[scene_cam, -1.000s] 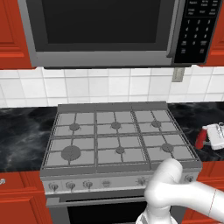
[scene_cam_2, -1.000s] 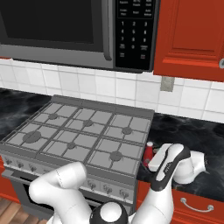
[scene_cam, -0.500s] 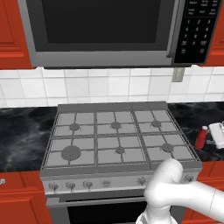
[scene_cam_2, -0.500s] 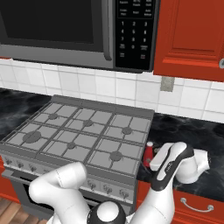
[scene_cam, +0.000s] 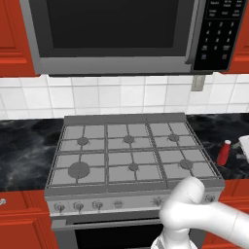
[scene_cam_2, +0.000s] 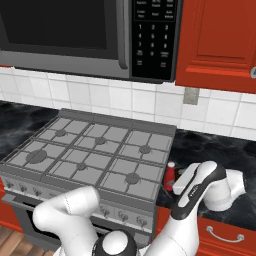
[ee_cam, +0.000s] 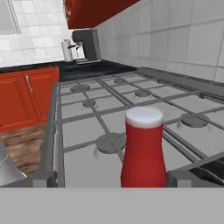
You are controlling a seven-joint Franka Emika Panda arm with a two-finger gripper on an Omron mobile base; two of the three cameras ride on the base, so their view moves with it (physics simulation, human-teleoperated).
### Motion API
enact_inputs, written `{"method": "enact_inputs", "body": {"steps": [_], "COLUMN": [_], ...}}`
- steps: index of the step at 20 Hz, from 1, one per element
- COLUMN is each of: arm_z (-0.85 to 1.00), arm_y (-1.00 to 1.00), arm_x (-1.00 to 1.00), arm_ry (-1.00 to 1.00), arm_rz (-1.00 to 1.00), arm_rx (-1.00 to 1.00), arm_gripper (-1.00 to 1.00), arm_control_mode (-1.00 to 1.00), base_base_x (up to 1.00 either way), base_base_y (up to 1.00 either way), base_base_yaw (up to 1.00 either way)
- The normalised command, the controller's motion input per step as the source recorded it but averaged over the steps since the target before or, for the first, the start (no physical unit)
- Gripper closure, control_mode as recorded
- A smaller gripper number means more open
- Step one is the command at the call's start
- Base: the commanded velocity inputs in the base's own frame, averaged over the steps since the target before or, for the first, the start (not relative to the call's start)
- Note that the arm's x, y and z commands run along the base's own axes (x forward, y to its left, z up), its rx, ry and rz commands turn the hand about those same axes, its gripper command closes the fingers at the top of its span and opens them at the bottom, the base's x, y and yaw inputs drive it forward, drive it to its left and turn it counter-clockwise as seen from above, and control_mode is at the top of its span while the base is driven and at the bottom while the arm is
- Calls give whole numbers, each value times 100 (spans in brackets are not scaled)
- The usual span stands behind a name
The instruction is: Take 2 condiments from the cabinet and move them on the counter near the stove.Make sure the condiments are lined up with each other, next to each other.
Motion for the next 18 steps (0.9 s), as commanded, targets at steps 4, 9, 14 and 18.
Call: {"method": "enact_inputs", "body": {"steps": [4,9,14,18], "arm_z": [33,28,35,63], "arm_y": [8,52,97,78], "arm_x": [-38,-48,-34,-29], "arm_ry": [4,0,0,14], "arm_rz": [-18,-32,-40,-39], "arm_rx": [0,-1,-8,-11], "arm_gripper": [-100,-100,-100,-100], "arm_control_mode": [-100,-100,-100,-100], "base_base_x": [0,0,0,0], "base_base_y": [0,0,0,0], "base_base_yaw": [0,0,0,0]}}
